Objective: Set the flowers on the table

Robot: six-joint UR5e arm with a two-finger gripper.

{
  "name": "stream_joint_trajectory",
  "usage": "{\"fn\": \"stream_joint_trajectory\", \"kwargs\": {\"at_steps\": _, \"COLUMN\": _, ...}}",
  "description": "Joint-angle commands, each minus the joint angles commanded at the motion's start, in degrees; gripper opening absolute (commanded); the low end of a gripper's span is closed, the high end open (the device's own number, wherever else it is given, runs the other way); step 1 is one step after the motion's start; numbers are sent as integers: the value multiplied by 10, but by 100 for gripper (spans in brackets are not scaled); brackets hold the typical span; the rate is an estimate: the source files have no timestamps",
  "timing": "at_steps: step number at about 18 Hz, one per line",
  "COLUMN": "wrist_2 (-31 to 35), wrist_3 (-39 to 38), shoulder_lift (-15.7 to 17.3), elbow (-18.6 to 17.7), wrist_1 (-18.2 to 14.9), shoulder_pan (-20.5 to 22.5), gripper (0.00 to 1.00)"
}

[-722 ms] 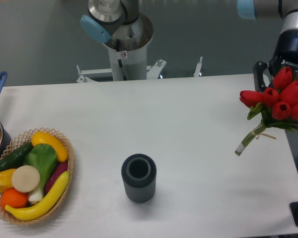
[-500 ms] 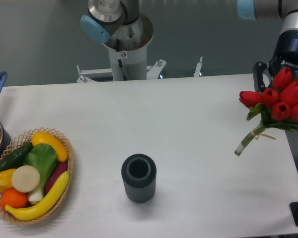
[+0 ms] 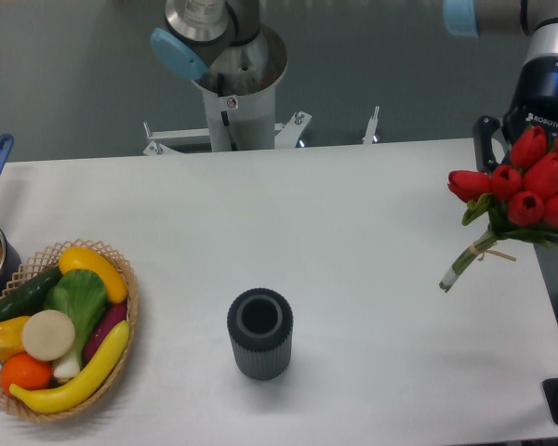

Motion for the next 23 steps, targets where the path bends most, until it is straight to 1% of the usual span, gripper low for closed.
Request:
{"fn": "stream_joint_trajectory", "kwargs": {"at_steps": 2, "wrist_2": 23, "wrist_3": 10, "shoulder_lift": 2, "elbow": -1, "wrist_1": 1, "shoulder_pan": -1, "gripper": 44}}
{"fn": "stream_joint_trajectory", "kwargs": {"at_steps": 4, "wrist_2": 62, "wrist_3": 29, "shoulder_lift": 4, "elbow": -2, "wrist_1": 1, "shoulder_pan": -5, "gripper": 44}}
{"fn": "stream_joint_trajectory", "kwargs": {"at_steps": 6, "wrist_2": 104, "wrist_3": 32, "shoulder_lift": 7, "elbow": -1, "wrist_1": 0, "shoulder_pan": -12, "gripper": 44}}
{"fn": "stream_joint_trajectory", "kwargs": {"at_steps": 8, "wrist_2": 163, "wrist_3": 41, "shoulder_lift": 10, "elbow": -1, "wrist_1": 0, "shoulder_pan": -31, "gripper": 44}}
{"fn": "stream_joint_trajectory", "kwargs": {"at_steps": 11, "wrist_2": 265, "wrist_3": 88, "shoulder_lift": 10, "elbow": -3, "wrist_1": -2, "shoulder_pan": -60, "gripper": 44}}
{"fn": "stream_joint_trajectory", "kwargs": {"at_steps": 14, "wrist_2": 338, "wrist_3": 101, "shoulder_lift": 9, "elbow": -5, "wrist_1": -4, "shoulder_pan": -80, "gripper": 44}}
{"fn": "stream_joint_trajectory", "kwargs": {"at_steps": 18, "wrist_2": 467, "wrist_3": 138, "shoulder_lift": 2, "elbow": -7, "wrist_1": -9, "shoulder_pan": -125, "gripper": 44}}
{"fn": "stream_joint_trajectory", "kwargs": {"at_steps": 20, "wrist_2": 525, "wrist_3": 141, "shoulder_lift": -12, "elbow": -6, "wrist_1": -16, "shoulder_pan": -145, "gripper": 43}}
{"fn": "stream_joint_trajectory", "kwargs": {"at_steps": 21, "wrist_2": 545, "wrist_3": 141, "shoulder_lift": -20, "elbow": -6, "wrist_1": -16, "shoulder_pan": -154, "gripper": 35}}
{"fn": "stream_joint_trajectory", "kwargs": {"at_steps": 22, "wrist_2": 557, "wrist_3": 140, "shoulder_lift": -30, "elbow": -6, "wrist_1": -15, "shoulder_pan": -161, "gripper": 33}}
{"fn": "stream_joint_trajectory", "kwargs": {"at_steps": 23, "wrist_2": 563, "wrist_3": 141, "shoulder_lift": -39, "elbow": -7, "wrist_1": -15, "shoulder_pan": -167, "gripper": 33}}
